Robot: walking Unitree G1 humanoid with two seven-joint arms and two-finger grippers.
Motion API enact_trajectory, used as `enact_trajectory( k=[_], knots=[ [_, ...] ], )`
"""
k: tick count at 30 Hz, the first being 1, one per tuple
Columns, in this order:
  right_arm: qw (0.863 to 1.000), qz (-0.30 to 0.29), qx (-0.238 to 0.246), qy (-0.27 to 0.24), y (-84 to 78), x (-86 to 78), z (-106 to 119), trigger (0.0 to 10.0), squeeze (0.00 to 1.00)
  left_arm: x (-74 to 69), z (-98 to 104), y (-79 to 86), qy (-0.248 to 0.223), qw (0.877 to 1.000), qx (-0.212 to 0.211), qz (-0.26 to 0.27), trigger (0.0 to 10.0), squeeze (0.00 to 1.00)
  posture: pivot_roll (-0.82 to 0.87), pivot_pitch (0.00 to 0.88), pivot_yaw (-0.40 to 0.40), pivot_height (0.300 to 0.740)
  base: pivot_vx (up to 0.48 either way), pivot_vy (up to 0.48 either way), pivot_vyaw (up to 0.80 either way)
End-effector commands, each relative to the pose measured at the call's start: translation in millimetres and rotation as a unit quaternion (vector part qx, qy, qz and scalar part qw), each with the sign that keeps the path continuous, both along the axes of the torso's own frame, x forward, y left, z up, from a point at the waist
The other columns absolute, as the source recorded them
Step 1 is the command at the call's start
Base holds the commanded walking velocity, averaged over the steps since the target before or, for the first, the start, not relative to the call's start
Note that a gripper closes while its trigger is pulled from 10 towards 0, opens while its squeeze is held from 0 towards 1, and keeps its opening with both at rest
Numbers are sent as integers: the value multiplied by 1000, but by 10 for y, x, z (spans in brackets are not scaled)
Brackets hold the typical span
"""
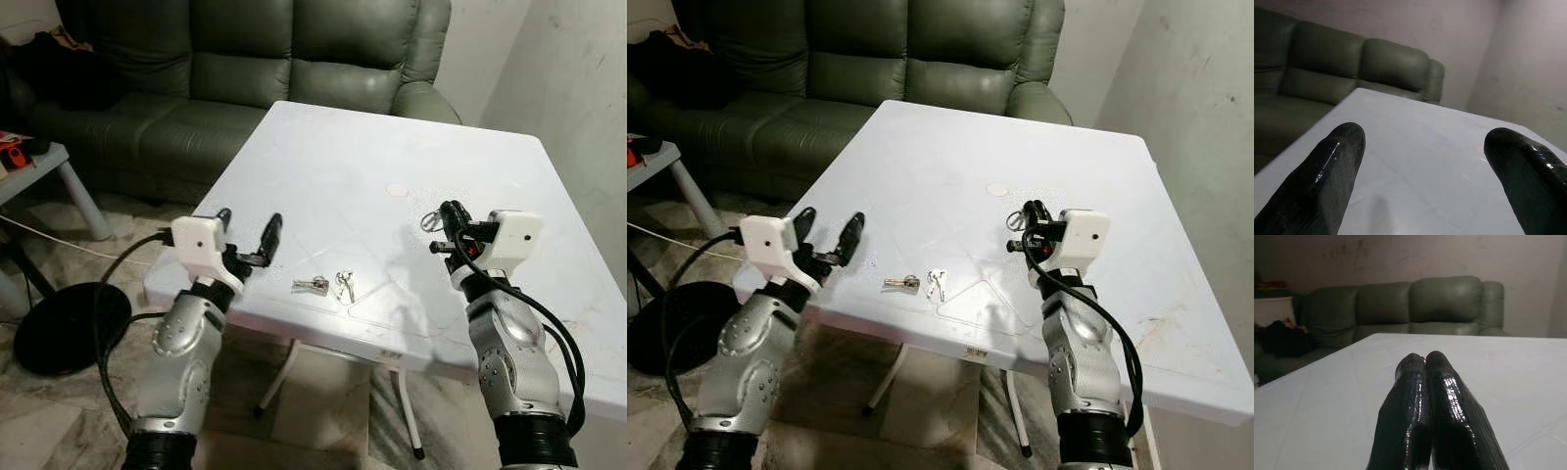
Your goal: Hang keys on a hook
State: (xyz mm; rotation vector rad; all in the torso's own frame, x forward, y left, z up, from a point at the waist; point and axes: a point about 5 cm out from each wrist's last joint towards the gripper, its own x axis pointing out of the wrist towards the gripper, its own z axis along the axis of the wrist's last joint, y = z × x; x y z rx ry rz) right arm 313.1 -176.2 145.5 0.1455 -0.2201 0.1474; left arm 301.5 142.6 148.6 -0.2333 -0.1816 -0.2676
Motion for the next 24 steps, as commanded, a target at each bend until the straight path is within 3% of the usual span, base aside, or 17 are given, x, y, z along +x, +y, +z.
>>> enact_trajectory(
  k=[1,7,16,24],
  knots=[
    [1000,6,-11,-7,31,-21,-19,10000,0,1,-31,54,4,1000,-11,10,10000,0,8,0,-64,715,0,0,0],
    [1000,19,-16,-2,159,-123,-214,10000,0,-80,-196,123,22,998,-42,36,10000,0,11,0,-60,715,0,0,0],
    [1000,24,-3,-12,137,-245,-235,10000,0,-183,-148,205,13,996,-65,52,10000,0,16,0,-53,715,0,0,0],
    [1000,11,-10,-4,114,-177,-229,10000,0,-60,-102,296,14,997,-54,53,10000,0,12,0,-43,715,0,0,0]
  ],
)
